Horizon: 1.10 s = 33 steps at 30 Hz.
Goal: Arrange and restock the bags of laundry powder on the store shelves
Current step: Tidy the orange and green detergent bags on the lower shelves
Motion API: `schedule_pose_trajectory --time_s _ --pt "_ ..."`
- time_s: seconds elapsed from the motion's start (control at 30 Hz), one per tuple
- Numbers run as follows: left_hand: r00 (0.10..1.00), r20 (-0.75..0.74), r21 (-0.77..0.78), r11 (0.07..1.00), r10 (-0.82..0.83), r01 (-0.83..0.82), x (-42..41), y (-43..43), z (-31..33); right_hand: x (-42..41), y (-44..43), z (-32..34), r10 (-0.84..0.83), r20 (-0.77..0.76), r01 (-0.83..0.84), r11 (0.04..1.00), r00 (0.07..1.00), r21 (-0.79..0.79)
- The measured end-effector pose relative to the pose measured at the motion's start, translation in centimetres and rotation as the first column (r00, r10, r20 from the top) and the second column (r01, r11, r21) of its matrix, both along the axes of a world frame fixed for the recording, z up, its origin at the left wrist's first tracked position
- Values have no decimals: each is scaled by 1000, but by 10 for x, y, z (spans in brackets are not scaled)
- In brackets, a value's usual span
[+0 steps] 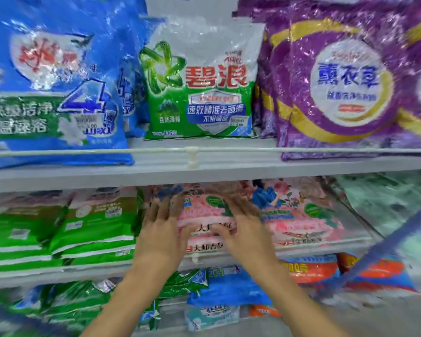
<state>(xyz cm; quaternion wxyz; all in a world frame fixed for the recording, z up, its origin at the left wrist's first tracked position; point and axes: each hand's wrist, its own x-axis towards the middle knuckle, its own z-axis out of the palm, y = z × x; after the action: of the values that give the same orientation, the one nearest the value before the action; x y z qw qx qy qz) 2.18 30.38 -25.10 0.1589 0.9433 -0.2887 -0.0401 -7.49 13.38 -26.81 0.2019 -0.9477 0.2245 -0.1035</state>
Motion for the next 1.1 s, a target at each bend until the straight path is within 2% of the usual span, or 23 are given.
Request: schedule_pose_trajectory --time_s 0.1,0.27,0.43,0.6,0.73,0.9,1.1 --pt "1000 -2 15 999 -31 31 -12 13 4 -15 10 16 -22 -59 24 999 998 36" --pt "994 -84 68 995 -64 70 -50 30 36 -79 23 51 -101 -11 102 987 995 122" --pt "981 -80 -10 984 -179 179 -98 33 60 -154 41 85 -224 -125 242 958 966 151" --pt "940 -129 -45 949 -315 311 -142 15 74 -218 45 94 -418 -141 439 876 898 201" --pt "899 -110 -48 906 -424 421 -171 -3 77 -264 42 87 -555 -183 584 763 812 277" --pt "848 -137 -124 859 -511 497 -200 -26 89 -303 23 92 -611 -212 647 718 763 258" --pt "858 -96 -141 861 -504 489 -223 -55 104 -333 -15 100 -613 -177 637 719 770 278"
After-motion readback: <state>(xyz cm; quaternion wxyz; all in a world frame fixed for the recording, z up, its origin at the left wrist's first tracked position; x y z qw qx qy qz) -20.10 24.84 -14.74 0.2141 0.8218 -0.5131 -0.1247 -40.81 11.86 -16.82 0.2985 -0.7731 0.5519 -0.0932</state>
